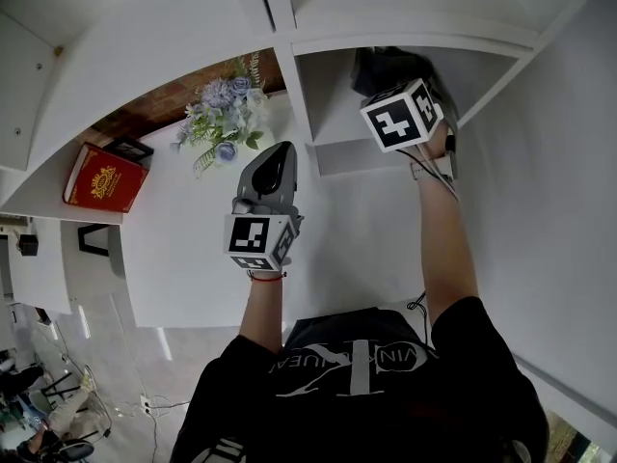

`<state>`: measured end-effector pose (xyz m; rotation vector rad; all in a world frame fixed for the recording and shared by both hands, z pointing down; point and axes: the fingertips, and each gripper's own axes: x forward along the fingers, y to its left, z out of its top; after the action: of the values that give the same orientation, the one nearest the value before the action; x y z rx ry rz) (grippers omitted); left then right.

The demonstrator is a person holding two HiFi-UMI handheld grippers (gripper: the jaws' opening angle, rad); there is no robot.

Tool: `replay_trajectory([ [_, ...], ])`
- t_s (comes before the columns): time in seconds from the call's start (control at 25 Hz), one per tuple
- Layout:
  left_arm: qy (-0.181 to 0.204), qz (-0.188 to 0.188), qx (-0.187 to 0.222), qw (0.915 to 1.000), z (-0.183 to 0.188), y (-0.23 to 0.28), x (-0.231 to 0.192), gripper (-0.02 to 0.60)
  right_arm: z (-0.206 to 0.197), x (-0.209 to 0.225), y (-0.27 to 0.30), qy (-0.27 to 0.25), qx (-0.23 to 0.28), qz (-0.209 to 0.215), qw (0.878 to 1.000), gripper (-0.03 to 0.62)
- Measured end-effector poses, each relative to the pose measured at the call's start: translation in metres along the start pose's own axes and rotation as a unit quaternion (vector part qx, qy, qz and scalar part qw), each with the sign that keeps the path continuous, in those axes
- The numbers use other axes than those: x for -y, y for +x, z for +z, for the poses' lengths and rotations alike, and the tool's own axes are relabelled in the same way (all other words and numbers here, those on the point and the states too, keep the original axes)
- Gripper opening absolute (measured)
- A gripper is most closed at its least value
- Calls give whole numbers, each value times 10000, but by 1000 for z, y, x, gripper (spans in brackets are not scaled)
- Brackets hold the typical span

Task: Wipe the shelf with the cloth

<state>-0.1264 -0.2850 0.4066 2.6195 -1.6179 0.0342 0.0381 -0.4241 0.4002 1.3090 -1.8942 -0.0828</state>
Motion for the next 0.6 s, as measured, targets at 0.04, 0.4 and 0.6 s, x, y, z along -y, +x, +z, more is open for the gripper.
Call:
replay_trajectory([
  [0.04,-7,-45,-1,10000,0,0,3,12,-3,1,-4,58,-12,-44,10000,11],
  [0.4,-58,-224,52,9997,2,4,19,12,-33,4,-35,227,-111,-109,9996,11],
  [0.6,-44,-286,65,9996,3,4,24,11,-43,1,-45,157,-186,-58,9997,11],
])
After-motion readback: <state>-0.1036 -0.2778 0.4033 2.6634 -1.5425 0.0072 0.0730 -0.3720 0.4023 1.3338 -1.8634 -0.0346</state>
